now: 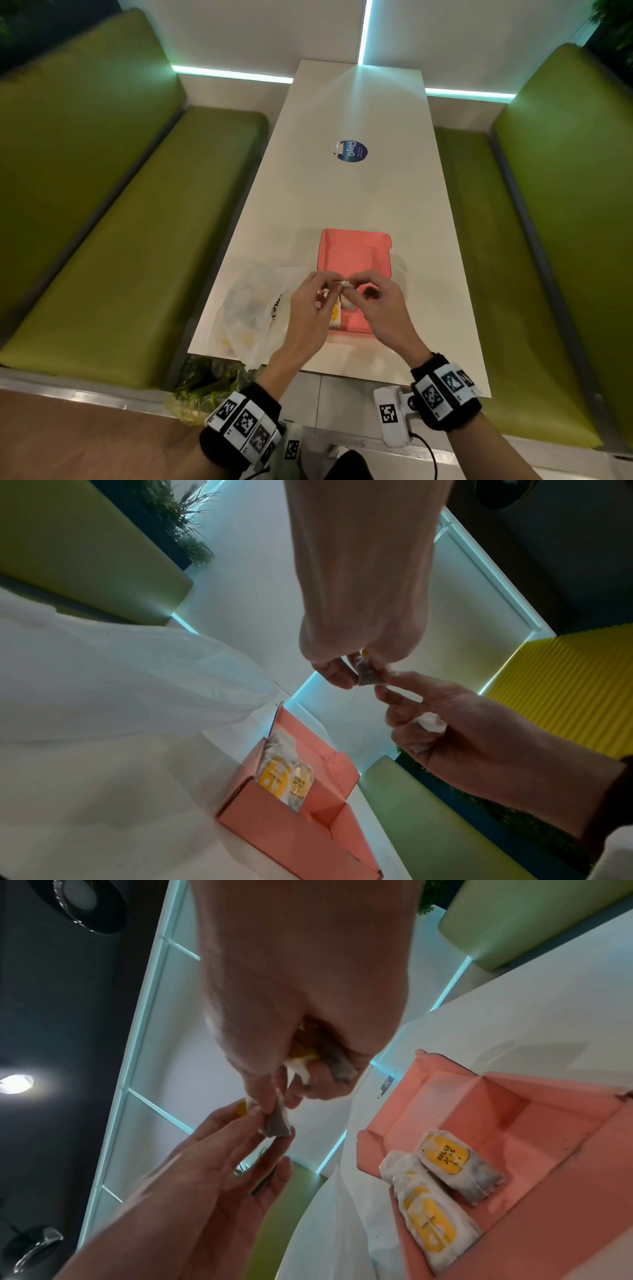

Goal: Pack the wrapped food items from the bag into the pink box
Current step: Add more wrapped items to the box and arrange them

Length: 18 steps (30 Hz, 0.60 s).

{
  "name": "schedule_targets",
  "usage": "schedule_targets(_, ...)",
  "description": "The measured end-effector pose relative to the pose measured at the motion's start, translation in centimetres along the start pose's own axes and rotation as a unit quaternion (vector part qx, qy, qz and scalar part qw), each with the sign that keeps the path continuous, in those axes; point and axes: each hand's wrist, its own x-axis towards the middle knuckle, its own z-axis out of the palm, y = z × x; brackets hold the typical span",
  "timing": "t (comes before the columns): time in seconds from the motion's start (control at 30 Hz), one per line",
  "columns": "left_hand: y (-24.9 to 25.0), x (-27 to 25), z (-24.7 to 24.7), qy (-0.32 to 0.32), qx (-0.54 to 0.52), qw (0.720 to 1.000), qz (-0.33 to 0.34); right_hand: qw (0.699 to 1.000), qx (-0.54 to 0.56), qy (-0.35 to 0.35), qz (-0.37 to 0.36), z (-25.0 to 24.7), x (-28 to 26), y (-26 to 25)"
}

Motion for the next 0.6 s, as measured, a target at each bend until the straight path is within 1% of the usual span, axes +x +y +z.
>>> schedule_targets(0.07, -0.1, -0.1, -0.3, -0.013, -0.014, 1.0, -0.004, 1.0, -0.015, 0.006, -0.016, 0.1, -0.1, -0.2)
schedule_targets(0.13, -0.2, -0.1, -0.8, -0.033, -0.046, 0.998, -0.023, 1.0, -0.009, 0.014, -0.026, -0.1, -0.2, -0.4)
schedule_targets(0.27, 0.1, 0.3, -1.5, -0.05, -0.123, 0.987, -0.088, 0.999, 0.011, 0.033, -0.039, -0.2, -0.1, -0.3)
schedule_targets(0.33, 0.3, 0.7, -1.5, -0.055, -0.132, 0.983, -0.113, 0.998, 0.024, 0.045, -0.04, -0.1, -0.2, -0.3)
schedule_targets(0.4, 0.5, 1.1, -1.4, -0.059, -0.116, 0.984, -0.119, 0.998, 0.031, 0.048, -0.038, 0.0, -0.3, -0.4)
schedule_targets(0.5, 0.7, 1.2, -1.3, -0.062, -0.1, 0.987, -0.109, 0.998, 0.03, 0.046, -0.026, 0.1, -0.4, -0.2)
schedule_targets(0.6, 0.6, 1.1, -1.2, -0.054, -0.09, 0.99, -0.096, 1.0, 0.001, 0.017, -0.008, 0.0, -0.7, 0.0)
